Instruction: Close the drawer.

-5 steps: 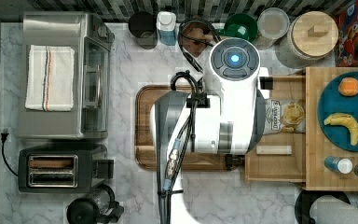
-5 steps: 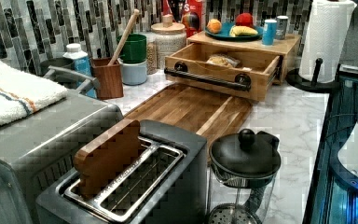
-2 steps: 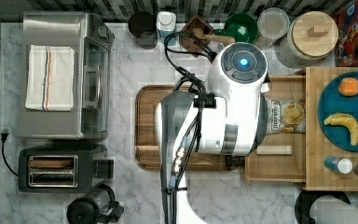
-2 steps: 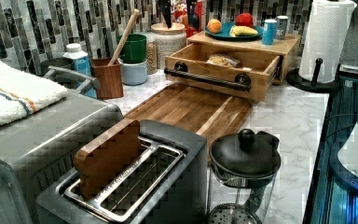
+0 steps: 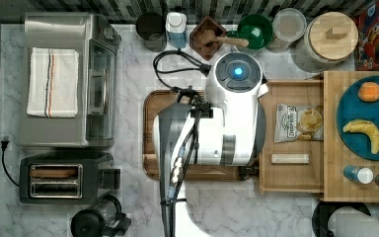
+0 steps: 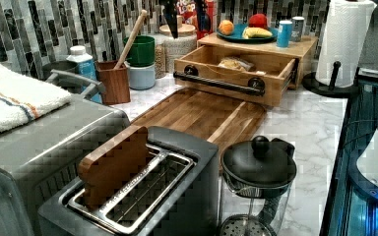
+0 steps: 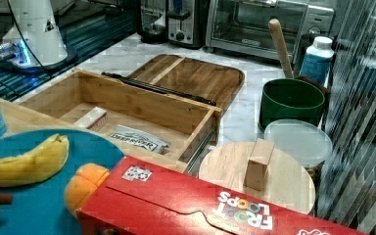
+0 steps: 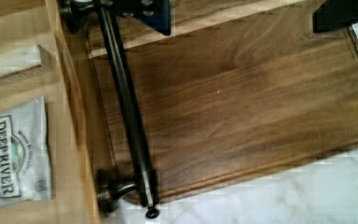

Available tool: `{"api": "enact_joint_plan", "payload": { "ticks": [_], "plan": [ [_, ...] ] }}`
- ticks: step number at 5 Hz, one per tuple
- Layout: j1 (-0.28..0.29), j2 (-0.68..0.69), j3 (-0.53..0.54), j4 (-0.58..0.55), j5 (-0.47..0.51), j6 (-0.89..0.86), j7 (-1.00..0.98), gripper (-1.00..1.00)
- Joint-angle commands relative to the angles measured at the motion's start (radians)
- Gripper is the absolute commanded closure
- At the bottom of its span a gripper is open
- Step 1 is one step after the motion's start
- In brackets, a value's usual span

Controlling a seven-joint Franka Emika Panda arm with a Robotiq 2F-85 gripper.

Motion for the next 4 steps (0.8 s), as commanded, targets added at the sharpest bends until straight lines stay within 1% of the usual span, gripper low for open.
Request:
{"api": "enact_joint_plan", "payload": {
  "ticks": [1,2,3,4],
  "plan": [
    [0.051,-0.099,0.077,-0.208,-0.016,0.216,-0.176,1.00],
    [0.048,-0.079,0.070,-0.240,-0.047,0.255,-0.206,1.00],
    [0.037,-0.049,0.059,-0.296,-0.080,0.371,-0.226,1.00],
    [0.029,-0.014,0.054,-0.342,-0.138,0.481,-0.201,1.00]
  ]
}}
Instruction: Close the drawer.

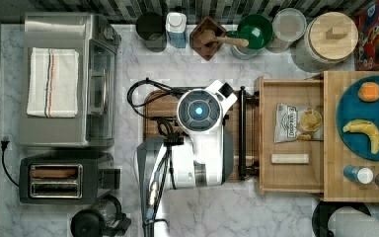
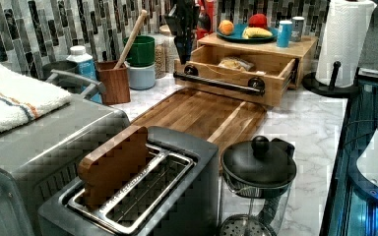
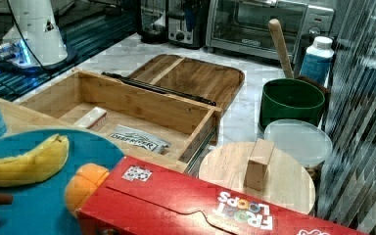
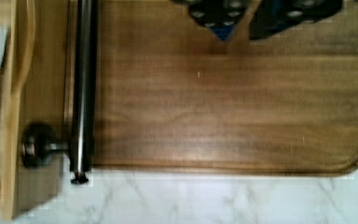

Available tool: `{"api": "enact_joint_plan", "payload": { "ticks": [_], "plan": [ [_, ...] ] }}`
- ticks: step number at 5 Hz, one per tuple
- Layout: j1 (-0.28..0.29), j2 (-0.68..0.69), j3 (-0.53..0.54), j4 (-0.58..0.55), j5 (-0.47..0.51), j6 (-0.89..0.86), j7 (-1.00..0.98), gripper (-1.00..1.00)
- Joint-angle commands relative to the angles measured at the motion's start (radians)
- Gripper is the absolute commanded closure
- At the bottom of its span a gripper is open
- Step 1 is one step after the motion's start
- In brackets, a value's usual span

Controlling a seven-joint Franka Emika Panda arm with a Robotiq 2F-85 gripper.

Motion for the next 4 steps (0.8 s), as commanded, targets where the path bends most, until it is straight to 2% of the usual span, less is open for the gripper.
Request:
{"api": "enact_joint_plan", "payload": {
  "ticks": [1,2,4],
  "plan": [
    [-0.007,0.096,-0.011,-0.076,-0.093,0.129,-0.021,1.00],
    [-0.020,0.106,-0.027,-0.131,-0.116,0.220,-0.022,1.00],
    [-0.068,0.134,-0.063,-0.121,-0.135,0.251,-0.116,1.00]
  ]
}}
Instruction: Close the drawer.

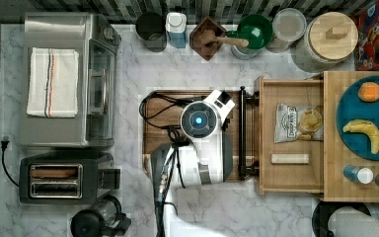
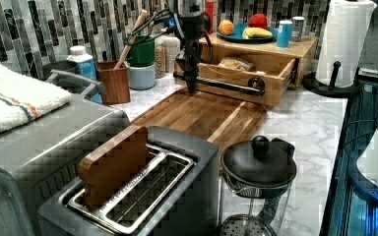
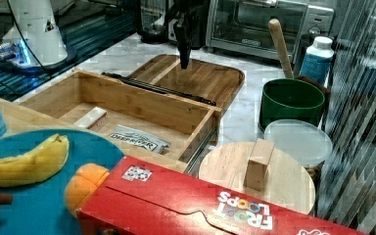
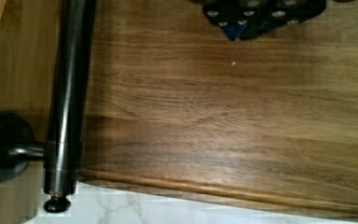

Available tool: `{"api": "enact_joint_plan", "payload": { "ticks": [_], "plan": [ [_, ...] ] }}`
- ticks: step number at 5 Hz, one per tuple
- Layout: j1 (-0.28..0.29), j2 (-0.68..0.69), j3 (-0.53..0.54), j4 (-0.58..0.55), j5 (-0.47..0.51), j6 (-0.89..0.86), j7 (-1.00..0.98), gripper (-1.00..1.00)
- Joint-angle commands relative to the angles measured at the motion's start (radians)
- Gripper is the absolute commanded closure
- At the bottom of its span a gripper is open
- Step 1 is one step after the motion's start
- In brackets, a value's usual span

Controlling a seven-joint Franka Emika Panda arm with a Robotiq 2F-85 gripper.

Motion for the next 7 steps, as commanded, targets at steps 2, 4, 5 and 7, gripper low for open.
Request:
{"api": "enact_joint_plan", "payload": {
  "ticks": [2,4,5,7],
  "plan": [
    [-0.128,0.049,-0.063,0.035,-0.017,0.050,-0.234,1.00],
    [-0.213,0.097,-0.069,0.096,0.010,0.054,-0.346,1.00],
    [-0.264,0.087,-0.076,0.149,0.041,-0.023,-0.424,1.00],
    [-0.342,0.149,-0.111,0.271,0.095,-0.071,-0.563,1.00]
  ]
}}
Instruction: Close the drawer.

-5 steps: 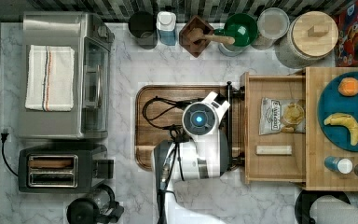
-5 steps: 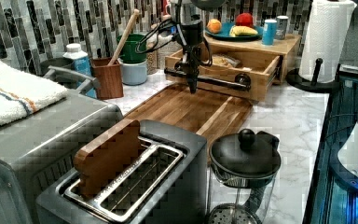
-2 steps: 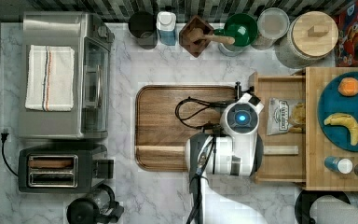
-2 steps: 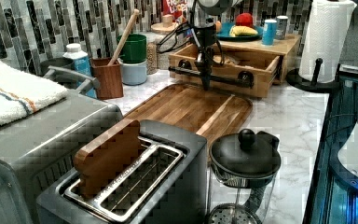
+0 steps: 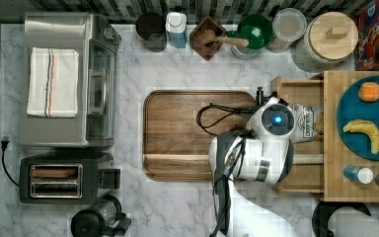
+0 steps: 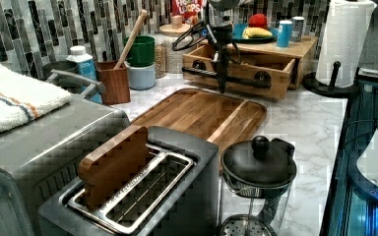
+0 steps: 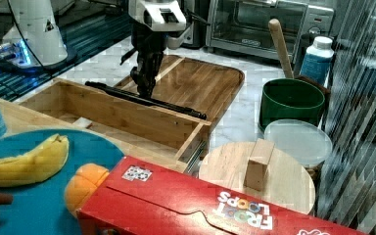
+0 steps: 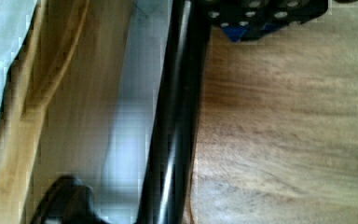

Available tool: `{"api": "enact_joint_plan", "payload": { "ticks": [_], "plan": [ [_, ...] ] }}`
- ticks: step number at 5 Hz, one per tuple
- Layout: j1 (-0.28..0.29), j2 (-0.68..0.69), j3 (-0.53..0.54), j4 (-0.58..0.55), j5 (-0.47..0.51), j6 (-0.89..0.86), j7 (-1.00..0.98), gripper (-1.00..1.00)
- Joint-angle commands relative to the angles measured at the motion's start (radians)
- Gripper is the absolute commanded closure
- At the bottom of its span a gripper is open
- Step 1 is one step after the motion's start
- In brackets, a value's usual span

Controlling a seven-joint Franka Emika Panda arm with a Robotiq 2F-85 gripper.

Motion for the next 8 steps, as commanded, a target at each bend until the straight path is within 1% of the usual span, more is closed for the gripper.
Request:
{"api": "enact_joint_plan", "payload": {
  "ticks": [1,2,3,4,5,6,7,8],
  "plan": [
    [-0.140,0.066,-0.059,0.231,0.056,0.044,-0.200,1.00],
    [-0.173,0.093,-0.062,0.250,0.080,0.082,-0.213,1.00],
    [-0.178,0.093,-0.094,0.271,0.022,0.095,-0.180,1.00],
    [-0.206,0.116,-0.108,0.336,-0.029,0.080,-0.178,1.00],
    [-0.220,0.154,-0.135,0.410,-0.035,0.063,-0.220,1.00],
    [-0.176,0.202,-0.207,0.463,-0.010,0.077,-0.259,1.00],
    [-0.180,0.215,-0.204,0.500,-0.059,0.052,-0.184,1.00],
    [-0.158,0.189,-0.206,0.490,-0.091,0.017,-0.126,1.00]
  ]
}}
